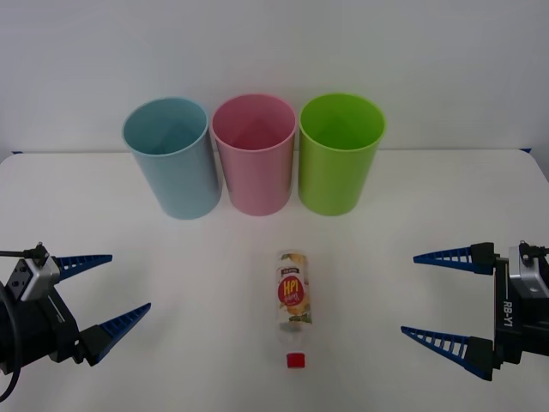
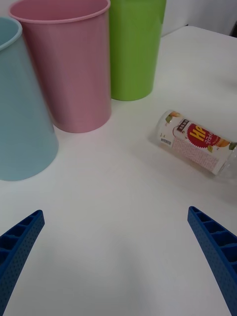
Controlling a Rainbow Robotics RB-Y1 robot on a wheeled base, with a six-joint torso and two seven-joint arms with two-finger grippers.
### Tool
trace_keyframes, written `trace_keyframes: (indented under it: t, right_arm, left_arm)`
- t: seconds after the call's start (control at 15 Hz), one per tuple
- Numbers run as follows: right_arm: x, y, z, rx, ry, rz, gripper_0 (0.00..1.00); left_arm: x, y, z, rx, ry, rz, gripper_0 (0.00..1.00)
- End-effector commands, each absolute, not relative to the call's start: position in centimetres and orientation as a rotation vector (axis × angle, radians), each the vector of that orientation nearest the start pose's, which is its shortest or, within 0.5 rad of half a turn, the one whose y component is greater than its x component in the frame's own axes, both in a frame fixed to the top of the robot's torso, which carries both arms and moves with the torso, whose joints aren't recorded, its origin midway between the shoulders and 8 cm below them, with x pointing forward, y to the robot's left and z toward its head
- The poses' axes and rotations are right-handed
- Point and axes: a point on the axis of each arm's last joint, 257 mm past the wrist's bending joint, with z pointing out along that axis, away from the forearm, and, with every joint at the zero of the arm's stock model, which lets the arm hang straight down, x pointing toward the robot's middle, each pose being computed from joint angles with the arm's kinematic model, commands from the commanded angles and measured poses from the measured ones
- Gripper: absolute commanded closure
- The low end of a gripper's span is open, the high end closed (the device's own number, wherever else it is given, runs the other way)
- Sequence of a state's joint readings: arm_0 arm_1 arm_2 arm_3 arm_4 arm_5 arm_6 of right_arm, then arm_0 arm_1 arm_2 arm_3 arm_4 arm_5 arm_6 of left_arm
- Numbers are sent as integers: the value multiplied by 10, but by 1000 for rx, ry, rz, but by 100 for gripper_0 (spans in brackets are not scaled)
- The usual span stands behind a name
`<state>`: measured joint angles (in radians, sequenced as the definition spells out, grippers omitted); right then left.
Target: Put cans in the blue bin and PET bottles in the pink bin and trash in the green bin.
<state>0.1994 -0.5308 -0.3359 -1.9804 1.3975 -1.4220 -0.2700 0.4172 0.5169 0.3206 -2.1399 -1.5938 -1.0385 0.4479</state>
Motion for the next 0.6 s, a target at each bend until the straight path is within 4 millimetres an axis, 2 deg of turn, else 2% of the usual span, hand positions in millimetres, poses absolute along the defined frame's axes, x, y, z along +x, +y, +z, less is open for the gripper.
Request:
trace_keyframes:
  t: [0.07, 0.6]
  right_arm:
    - [321, -198, -181, -1192, 1577, 663, 0]
    - [321, -198, -181, -1192, 1577, 663, 0]
  left_arm:
    - [345, 245, -204, 846, 1798, -384, 0]
    - [345, 245, -204, 846, 1798, -384, 0]
